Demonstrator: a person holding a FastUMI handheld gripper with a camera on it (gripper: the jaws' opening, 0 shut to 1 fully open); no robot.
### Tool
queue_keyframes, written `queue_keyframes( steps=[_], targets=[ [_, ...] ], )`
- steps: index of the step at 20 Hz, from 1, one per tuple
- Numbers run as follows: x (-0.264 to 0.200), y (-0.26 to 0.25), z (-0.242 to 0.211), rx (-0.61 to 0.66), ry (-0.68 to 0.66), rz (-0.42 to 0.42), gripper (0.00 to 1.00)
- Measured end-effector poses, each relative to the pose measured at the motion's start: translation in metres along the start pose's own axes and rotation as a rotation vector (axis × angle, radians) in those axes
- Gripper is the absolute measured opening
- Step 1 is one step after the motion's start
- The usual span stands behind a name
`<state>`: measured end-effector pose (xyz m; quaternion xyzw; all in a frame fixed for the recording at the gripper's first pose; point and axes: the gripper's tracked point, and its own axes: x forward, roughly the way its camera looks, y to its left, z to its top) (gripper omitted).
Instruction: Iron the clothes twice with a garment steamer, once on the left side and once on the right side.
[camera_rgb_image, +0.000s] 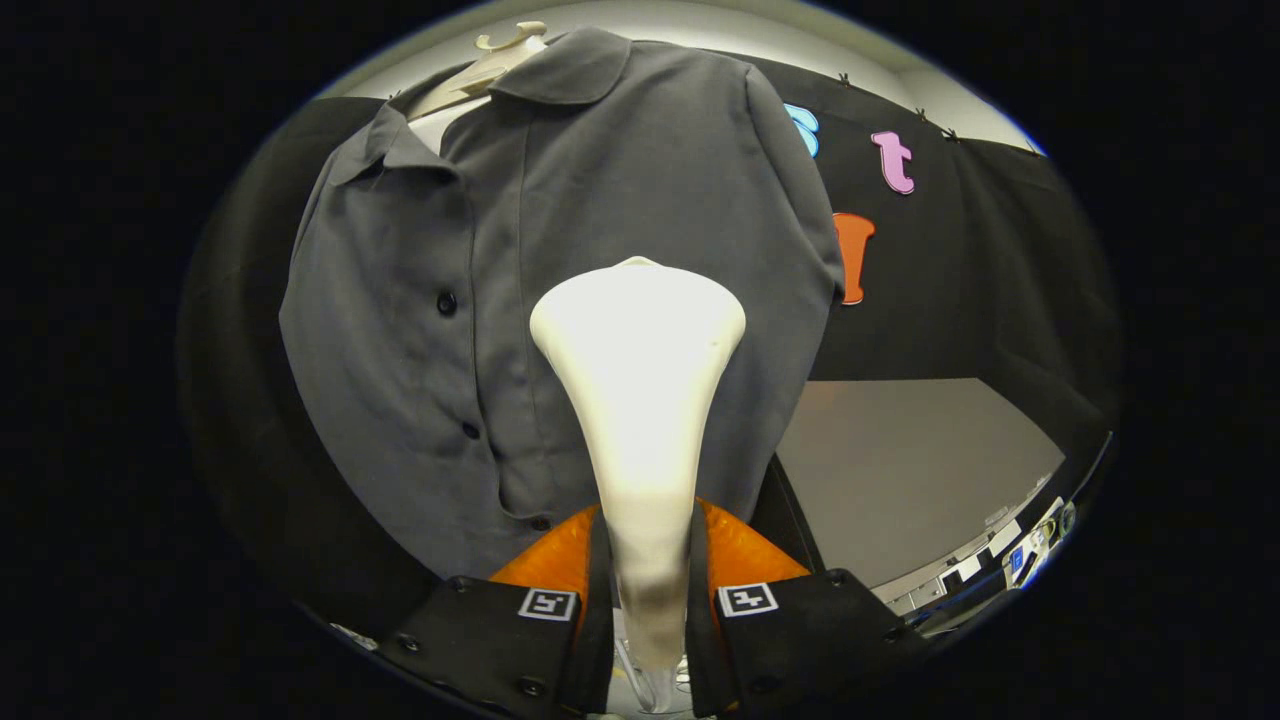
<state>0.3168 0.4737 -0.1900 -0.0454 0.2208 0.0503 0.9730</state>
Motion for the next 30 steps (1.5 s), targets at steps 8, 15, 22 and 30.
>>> queue_keyframes(
  steps=[8, 15, 22, 30],
  targets=[
    [0.012, -0.002, -0.047, -0.003, 0.082, 0.003, 0.38],
    [0.026, -0.003, -0.083, 0.003, 0.146, 0.004, 0.38],
    [0.044, -0.007, -0.132, -0.001, 0.222, 0.003, 0.38],
    [0.061, -0.01, -0.164, 0.007, 0.3, 0.001, 0.38]
  ],
)
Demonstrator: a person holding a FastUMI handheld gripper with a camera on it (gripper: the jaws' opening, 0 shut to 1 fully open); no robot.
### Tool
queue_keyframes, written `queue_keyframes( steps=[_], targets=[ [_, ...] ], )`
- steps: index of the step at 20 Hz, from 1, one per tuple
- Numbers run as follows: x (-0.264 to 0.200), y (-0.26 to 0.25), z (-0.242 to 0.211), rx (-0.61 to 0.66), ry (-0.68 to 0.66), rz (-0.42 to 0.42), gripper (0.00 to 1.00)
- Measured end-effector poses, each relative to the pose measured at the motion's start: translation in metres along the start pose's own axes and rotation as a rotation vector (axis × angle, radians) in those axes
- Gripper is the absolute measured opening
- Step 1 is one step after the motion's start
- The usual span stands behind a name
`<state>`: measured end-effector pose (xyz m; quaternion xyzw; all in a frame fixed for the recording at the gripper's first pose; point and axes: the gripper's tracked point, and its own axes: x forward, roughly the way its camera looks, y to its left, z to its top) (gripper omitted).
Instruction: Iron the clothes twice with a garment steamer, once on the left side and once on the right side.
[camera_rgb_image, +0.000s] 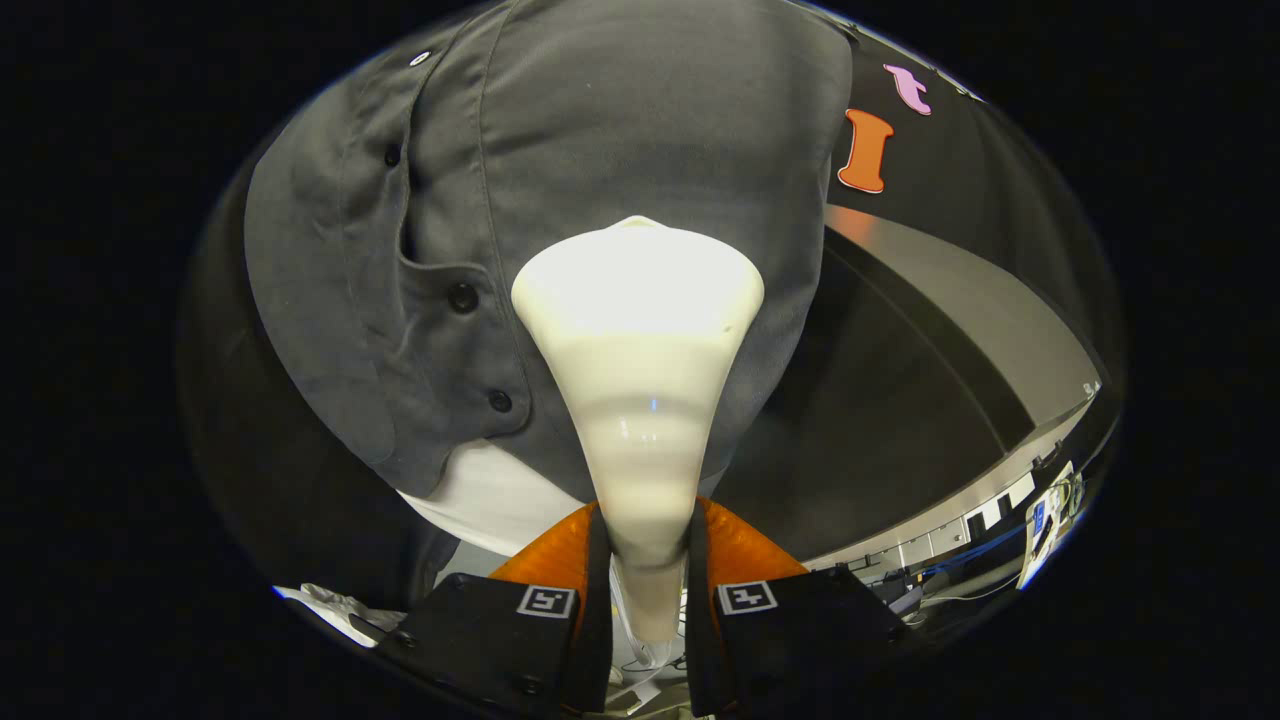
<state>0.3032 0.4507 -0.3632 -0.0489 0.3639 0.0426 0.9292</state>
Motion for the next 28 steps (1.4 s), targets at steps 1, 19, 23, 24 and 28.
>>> queue_keyframes(
  steps=[1, 19, 23, 24, 28],
  targets=[
    [0.003, -0.001, -0.001, 0.0, 0.008, -0.001, 0.38],
    [0.013, -0.017, -0.021, 0.031, 0.129, 0.002, 0.38],
    [-0.009, -0.012, -0.009, 0.05, 0.082, 0.007, 0.38],
    [-0.018, -0.013, -0.003, 0.047, 0.072, 0.01, 0.38],
    [-0.046, -0.01, 0.027, 0.045, -0.003, 0.019, 0.38]
  ],
)
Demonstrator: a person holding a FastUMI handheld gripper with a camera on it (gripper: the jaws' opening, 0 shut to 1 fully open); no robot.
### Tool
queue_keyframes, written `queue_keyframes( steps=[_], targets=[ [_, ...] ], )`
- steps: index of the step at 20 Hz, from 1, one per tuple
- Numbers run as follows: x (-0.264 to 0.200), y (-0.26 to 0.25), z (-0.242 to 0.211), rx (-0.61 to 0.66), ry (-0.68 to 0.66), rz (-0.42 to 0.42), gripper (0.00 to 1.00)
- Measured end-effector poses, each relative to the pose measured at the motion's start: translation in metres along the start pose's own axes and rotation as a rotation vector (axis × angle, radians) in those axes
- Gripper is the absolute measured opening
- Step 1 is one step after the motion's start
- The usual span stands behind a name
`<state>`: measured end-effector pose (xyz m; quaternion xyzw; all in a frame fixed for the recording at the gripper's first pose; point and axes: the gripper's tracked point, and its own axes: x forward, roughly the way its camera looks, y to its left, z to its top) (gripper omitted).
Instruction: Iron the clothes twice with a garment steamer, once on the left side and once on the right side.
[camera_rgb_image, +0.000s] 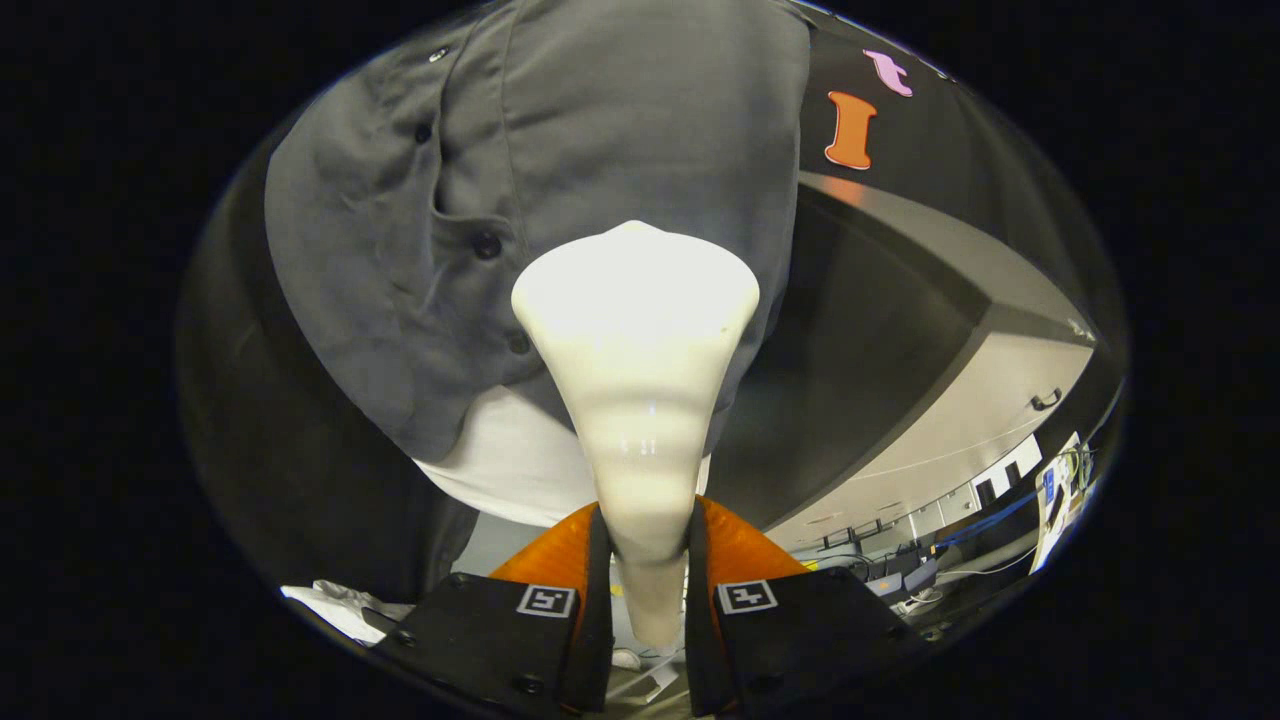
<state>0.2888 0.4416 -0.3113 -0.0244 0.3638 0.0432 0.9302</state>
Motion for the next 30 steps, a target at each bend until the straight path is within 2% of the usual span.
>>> queue_keyframes(
  steps=[5, 10, 20, 23, 30],
  targets=[
    [-0.044, 0.008, 0.065, -0.005, -0.117, -0.006, 0.38],
    [-0.087, 0.033, 0.126, 0.012, -0.225, 0.022, 0.38],
    [-0.14, 0.113, 0.226, -0.007, -0.39, 0.097, 0.37],
    [-0.155, 0.136, 0.249, 0.002, -0.431, 0.119, 0.38],
    [-0.158, 0.201, 0.263, -0.056, -0.449, 0.188, 0.37]
  ],
)
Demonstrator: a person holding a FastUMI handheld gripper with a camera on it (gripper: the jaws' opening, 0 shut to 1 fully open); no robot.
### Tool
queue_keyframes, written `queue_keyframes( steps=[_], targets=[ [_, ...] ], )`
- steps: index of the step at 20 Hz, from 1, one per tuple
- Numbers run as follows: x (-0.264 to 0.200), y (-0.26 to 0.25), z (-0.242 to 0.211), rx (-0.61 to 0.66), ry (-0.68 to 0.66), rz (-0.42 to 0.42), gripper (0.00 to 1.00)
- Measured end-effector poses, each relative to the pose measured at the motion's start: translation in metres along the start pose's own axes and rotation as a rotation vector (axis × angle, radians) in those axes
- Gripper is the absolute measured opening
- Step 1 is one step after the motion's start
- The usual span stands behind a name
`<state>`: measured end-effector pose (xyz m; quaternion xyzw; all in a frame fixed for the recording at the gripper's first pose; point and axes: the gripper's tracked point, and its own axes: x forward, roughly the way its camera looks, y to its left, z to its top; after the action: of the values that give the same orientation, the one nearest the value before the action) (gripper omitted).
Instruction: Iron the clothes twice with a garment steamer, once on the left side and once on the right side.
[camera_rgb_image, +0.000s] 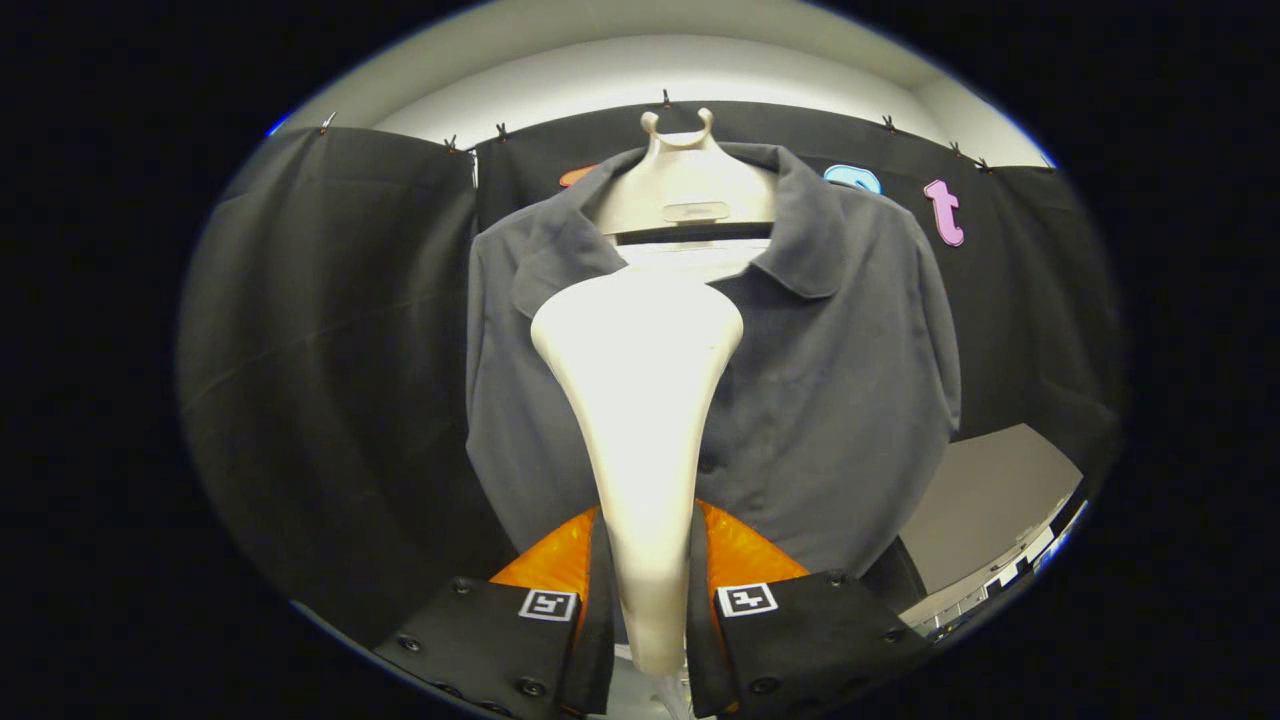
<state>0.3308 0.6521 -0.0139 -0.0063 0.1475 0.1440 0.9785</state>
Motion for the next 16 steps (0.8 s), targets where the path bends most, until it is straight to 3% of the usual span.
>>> queue_keyframes(
  steps=[3, 16],
  targets=[
    [0.017, 0.012, -0.005, -0.016, 0.022, 0.019, 0.37],
    [0.062, 0.009, -0.038, -0.027, 0.091, -0.042, 0.37]
  ],
)
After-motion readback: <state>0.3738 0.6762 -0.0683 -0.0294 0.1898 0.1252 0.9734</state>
